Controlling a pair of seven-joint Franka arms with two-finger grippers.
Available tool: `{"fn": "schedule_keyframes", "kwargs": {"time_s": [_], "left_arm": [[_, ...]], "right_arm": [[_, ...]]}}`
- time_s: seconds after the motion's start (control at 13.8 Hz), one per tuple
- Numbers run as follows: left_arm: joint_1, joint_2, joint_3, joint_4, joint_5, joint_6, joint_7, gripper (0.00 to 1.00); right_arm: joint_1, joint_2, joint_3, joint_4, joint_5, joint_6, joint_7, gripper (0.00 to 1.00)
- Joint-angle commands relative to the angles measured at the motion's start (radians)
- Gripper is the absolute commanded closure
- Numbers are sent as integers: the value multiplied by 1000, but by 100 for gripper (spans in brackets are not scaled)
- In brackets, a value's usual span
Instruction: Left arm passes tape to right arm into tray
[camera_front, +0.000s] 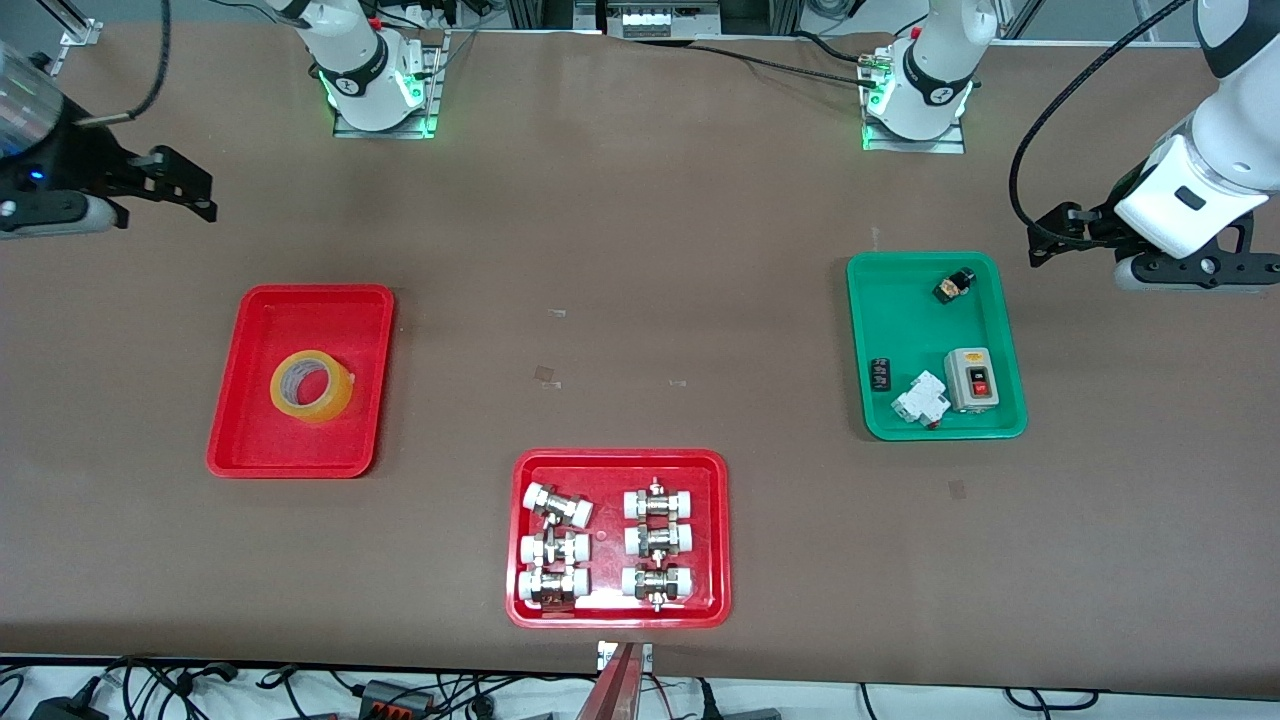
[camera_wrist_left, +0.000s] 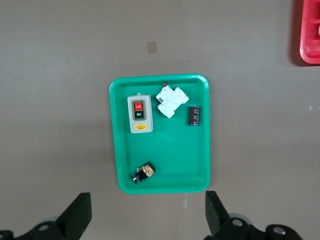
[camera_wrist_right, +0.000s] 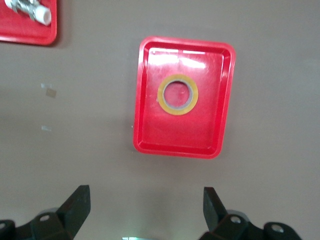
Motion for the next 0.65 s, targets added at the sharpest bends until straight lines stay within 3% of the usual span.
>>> {"fn": "schedule_keyframes", "kwargs": {"time_s": [0.0,0.58], "left_arm": [[-2,7,8,16,-16,1,-8,0],[-4,0,6,18,-31,7,-11,0]], "right_arm": [[-2,46,-1,63,-4,-22,28,0],[-5,57,-2,76,-2,-32,8,0]]}}
